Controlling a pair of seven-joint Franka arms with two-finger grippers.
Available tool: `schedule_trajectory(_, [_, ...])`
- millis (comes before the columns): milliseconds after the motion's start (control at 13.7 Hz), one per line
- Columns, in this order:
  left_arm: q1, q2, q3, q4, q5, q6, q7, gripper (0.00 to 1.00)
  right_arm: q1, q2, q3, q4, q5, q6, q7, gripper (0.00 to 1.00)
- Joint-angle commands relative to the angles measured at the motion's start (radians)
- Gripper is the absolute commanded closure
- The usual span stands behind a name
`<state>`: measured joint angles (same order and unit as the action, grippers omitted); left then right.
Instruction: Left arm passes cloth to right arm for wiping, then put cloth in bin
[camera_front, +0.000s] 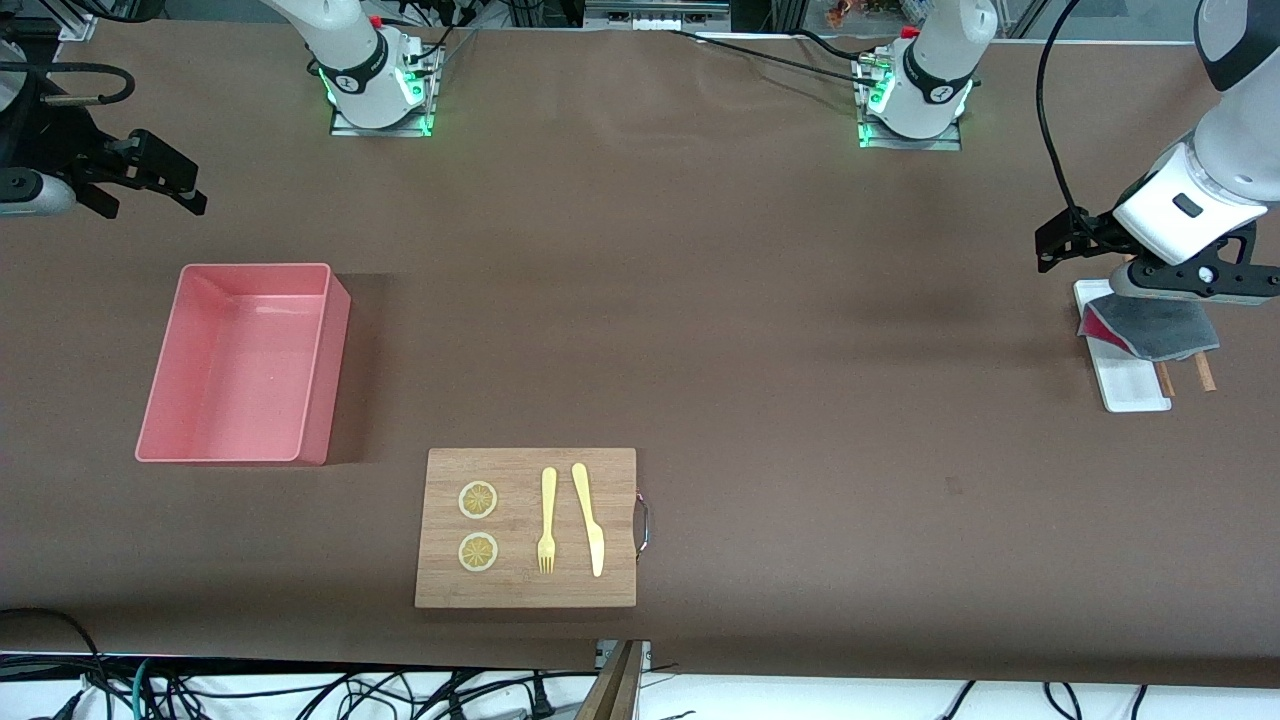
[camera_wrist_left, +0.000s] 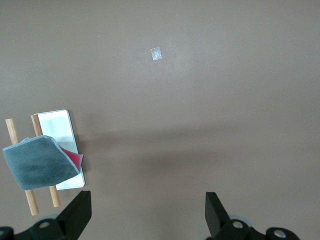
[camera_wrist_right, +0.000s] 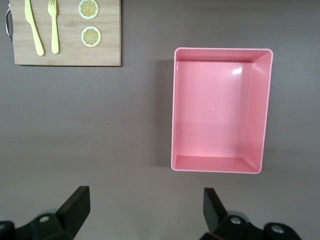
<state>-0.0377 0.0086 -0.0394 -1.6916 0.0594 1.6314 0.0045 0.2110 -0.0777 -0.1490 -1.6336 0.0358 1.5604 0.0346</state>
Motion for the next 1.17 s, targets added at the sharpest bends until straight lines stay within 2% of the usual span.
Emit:
schedule_trajectory(0, [-0.002, -0.001, -0.002, 0.018, 0.023, -0.022, 0.002, 0.0, -0.004, 0.006, 0.003, 0.021, 0.01, -0.006, 0.002, 0.0])
schedule_trajectory(584, [-0.004, 0.005, 0.0, 0.017, 0.02, -0.031, -0.001, 0.0, -0.005, 0.006, 0.003, 0.021, 0.004, -0.02, 0.002, 0.0])
schedule_trajectory(730, [-0.005, 0.011, -0.002, 0.017, 0.025, -0.089, 0.005, 0.0, -0.002, 0.006, 0.006, 0.021, -0.002, -0.019, 0.002, 0.0])
schedule_trajectory(876, [-0.001, 0.037, 0.001, 0.017, 0.026, -0.125, 0.13, 0.0, -0.004, 0.004, 0.005, 0.021, -0.002, -0.02, 0.002, 0.0])
schedule_trajectory(1094, [0.039, 0.07, 0.012, 0.017, 0.112, -0.117, 0.363, 0.0, -0.004, 0.006, 0.003, 0.02, -0.004, -0.02, -0.001, 0.0])
